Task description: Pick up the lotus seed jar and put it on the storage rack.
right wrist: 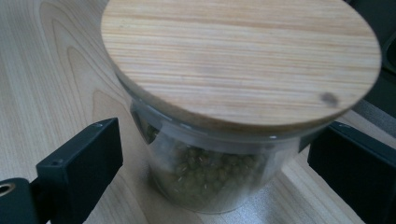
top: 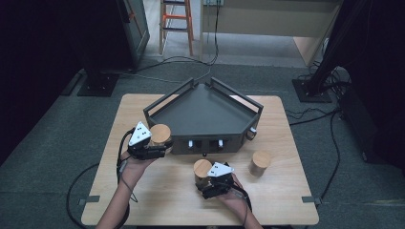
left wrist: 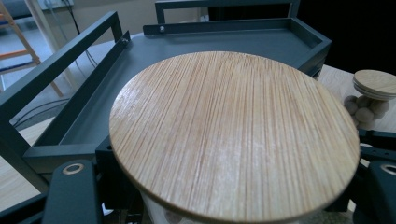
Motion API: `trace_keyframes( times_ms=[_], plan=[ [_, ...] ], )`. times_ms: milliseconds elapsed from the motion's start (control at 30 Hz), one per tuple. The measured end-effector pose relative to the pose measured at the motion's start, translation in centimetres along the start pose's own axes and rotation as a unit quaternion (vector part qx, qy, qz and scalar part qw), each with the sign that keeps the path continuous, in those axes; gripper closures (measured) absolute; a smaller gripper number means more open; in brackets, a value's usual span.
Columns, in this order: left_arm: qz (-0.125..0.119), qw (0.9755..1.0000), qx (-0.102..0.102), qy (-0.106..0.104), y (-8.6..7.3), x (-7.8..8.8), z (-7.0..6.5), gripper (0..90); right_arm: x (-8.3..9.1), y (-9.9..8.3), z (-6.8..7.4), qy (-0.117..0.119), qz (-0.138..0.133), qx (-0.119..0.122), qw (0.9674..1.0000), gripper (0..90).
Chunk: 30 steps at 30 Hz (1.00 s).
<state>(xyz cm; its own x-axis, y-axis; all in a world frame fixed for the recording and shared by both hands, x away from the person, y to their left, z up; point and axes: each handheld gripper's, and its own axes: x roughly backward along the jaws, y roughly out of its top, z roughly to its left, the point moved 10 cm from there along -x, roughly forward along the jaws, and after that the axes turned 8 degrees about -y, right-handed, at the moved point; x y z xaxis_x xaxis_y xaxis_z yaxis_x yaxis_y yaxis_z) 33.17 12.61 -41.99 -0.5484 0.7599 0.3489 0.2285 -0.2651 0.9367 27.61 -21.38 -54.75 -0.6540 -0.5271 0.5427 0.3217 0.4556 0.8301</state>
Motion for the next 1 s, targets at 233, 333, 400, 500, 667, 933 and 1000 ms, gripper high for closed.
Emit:
trace_keyframes(
  times_ms=[233, 333, 400, 500, 667, 933, 1000],
  plan=[
    [-0.003, 1.0000, -0.002, -0.001, 0.8, 0.0, 0.2, 25.2, 0.0, 0.0, 0.0, 0.001, 0.000, 0.002, 1.0000, 2.9],
    [-0.004, 1.0000, -0.003, -0.003, 1.3, -0.1, 0.3, 25.2, 0.0, 0.0, 0.0, 0.001, 0.001, 0.002, 1.0000, 2.9],
    [-0.004, 1.0000, -0.004, -0.002, 1.4, -0.2, 0.3, 25.2, 0.0, 0.0, 0.0, 0.001, 0.001, 0.002, 1.0000, 2.9],
    [-0.006, 1.0000, -0.004, -0.003, 1.7, -0.2, 0.4, 25.2, 0.0, 0.0, 0.0, 0.001, 0.001, 0.001, 1.0000, 2.9],
    [-0.004, 0.9999, -0.007, -0.007, 2.3, -0.4, 0.3, 25.2, 0.0, 0.0, 0.0, 0.002, 0.002, 0.002, 1.0000, 2.9],
    [-0.002, 0.9999, -0.012, -0.006, 2.9, -0.9, 0.7, 25.2, 0.0, 0.0, 0.0, 0.002, 0.002, 0.002, 1.0000, 2.9],
    [0.000, 0.9999, -0.010, -0.004, 3.0, -1.0, 0.8, 25.2, 0.0, 0.0, 0.0, 0.003, 0.002, 0.003, 1.0000, 2.9]
  ],
)
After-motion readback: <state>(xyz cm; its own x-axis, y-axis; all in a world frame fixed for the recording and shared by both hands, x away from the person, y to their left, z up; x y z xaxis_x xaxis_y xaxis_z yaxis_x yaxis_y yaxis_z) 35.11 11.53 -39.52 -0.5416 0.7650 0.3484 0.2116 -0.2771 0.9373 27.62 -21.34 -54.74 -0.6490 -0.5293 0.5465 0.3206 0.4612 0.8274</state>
